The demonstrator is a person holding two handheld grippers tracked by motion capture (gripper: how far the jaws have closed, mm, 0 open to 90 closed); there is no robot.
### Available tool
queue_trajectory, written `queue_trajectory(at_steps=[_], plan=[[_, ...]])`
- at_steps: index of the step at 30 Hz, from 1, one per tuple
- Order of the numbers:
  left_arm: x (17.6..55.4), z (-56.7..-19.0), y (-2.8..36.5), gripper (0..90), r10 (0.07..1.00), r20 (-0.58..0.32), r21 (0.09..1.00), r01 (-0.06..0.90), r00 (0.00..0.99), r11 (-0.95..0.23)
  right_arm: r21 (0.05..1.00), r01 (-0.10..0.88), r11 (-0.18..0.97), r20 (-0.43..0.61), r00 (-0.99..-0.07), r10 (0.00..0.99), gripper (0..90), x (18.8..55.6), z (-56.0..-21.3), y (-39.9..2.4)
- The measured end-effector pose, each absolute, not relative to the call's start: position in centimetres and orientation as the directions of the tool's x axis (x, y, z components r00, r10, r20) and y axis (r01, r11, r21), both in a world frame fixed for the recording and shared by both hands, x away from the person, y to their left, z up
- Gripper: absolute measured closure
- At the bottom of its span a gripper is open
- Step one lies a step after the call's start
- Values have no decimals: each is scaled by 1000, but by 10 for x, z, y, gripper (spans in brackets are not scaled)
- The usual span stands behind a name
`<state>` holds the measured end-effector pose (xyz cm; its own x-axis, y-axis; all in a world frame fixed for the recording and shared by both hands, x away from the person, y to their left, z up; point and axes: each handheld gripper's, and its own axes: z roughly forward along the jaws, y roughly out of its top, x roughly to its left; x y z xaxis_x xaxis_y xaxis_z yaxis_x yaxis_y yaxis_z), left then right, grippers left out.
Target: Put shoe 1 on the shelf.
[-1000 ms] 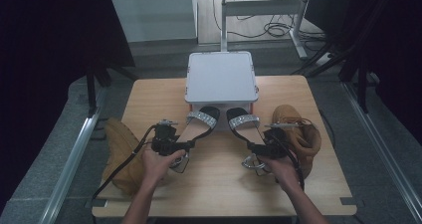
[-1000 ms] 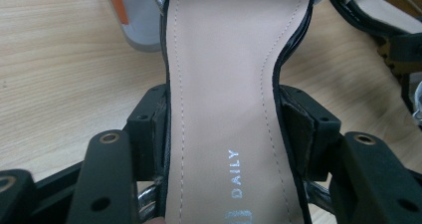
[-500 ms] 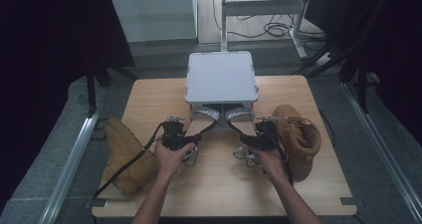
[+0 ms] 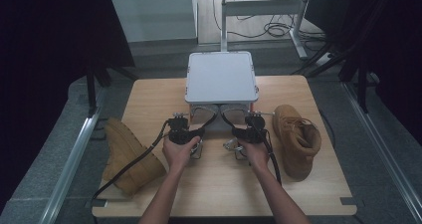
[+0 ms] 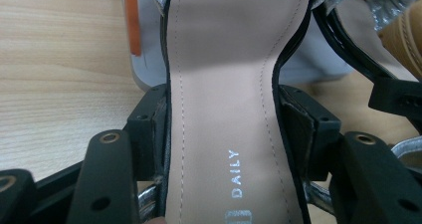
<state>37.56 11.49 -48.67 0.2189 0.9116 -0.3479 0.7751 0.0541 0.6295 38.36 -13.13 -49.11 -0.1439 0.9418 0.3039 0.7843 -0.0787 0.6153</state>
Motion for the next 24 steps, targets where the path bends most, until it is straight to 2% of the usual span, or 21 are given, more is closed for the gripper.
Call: queue_trajectory(at_steps=[13,24], plan=[[397,-496,107,418,926,-344,622,776,154,103,602,790,-116,302,-90,949,420,401,-493,-118],[402,-510,99,418,938,-321,590,802,131,90,560,822,-102,248,-50,967,417,412,-502,-114]])
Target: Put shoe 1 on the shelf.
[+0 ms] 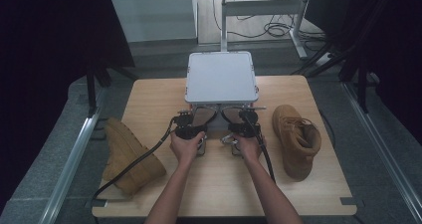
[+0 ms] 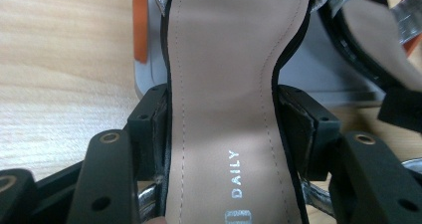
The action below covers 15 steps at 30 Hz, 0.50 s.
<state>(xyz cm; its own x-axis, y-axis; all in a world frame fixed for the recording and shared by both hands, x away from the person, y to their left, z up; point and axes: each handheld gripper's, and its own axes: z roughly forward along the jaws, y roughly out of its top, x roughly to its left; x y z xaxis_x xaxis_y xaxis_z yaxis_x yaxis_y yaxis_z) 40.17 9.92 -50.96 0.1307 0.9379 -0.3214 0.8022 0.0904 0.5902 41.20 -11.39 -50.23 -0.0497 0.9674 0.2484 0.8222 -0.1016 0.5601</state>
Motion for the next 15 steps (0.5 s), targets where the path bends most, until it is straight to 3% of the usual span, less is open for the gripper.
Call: queue_trajectory(at_steps=[7,10,15], plan=[[404,-512,97,417,935,-323,575,815,143,74,549,831,-91,244,-55,968,381,414,-505,-114],[404,-508,98,351,928,-337,588,805,157,78,528,845,-83,250,-61,966,349,416,-511,-118],[403,-504,100,270,920,-353,595,800,172,78,595,799,-82,257,-93,962,292,411,-504,-123]])
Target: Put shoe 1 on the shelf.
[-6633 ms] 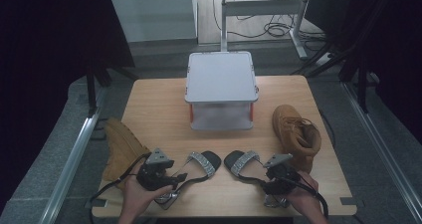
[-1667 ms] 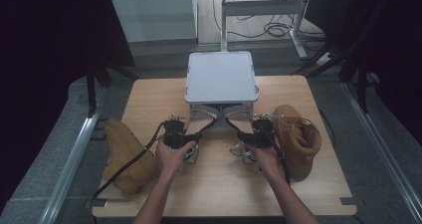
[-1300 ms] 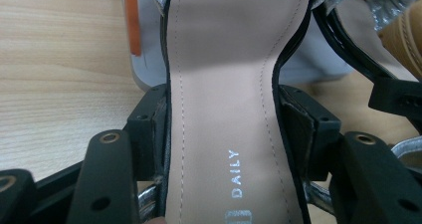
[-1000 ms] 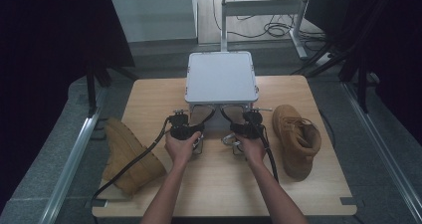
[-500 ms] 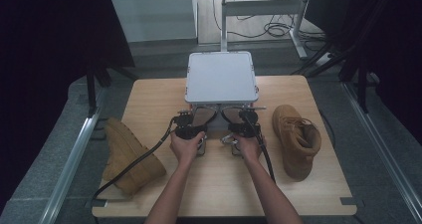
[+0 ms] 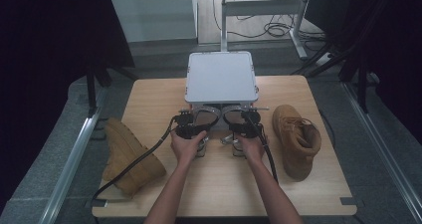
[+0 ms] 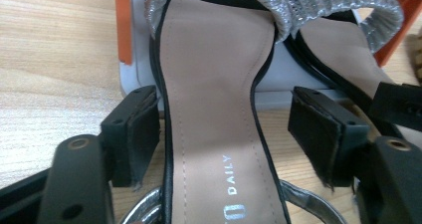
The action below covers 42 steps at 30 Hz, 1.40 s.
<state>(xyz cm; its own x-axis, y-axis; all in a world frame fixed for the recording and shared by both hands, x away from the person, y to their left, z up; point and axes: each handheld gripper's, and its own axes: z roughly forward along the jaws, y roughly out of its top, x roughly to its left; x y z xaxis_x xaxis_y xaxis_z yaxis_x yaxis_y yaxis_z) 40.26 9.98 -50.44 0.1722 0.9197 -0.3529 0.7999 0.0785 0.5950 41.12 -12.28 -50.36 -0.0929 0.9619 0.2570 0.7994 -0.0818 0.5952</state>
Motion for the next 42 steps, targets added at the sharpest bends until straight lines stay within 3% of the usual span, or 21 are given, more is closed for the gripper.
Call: queue_trajectory(at_steps=[9,23,42], plan=[[396,-497,102,252,916,-343,628,776,206,61,687,726,-37,197,-138,971,220,405,-497,-126],[388,-486,113,252,911,-339,661,748,235,53,830,553,71,59,-215,975,306,388,-477,-124],[360,-473,128,259,870,-371,701,712,325,33,814,580,36,164,-289,943,336,363,-468,-139]])
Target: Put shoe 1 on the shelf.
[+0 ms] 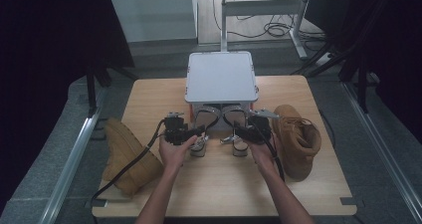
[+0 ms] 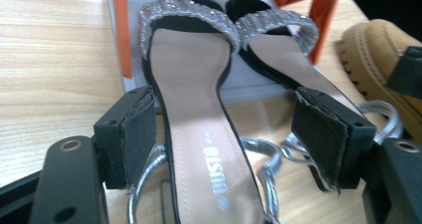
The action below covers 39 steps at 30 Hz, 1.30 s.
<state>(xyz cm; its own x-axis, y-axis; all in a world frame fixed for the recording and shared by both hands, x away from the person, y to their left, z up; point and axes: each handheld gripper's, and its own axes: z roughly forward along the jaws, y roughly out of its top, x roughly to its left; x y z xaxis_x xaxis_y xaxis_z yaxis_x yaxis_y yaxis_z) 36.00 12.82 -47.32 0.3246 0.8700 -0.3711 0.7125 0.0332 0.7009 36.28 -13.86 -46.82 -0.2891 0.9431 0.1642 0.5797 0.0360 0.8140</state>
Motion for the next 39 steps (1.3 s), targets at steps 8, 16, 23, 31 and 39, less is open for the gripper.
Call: queue_trajectory(at_steps=[8,16,23,31,39], plan=[[338,-471,137,264,845,-361,739,674,394,2,814,579,54,175,-331,927,336,344,-478,-142],[321,-477,146,264,851,-317,755,654,419,-40,823,566,57,183,-359,915,332,325,-484,-149],[308,-485,152,263,843,-308,752,656,441,-68,821,567,66,190,-380,905,326,312,-495,-155],[300,-493,151,264,834,-305,745,661,460,-92,807,586,79,192,-387,902,323,306,-510,-157],[293,-493,149,270,832,-275,750,649,481,-127,800,595,80,219,-413,884,296,310,-525,-154]])
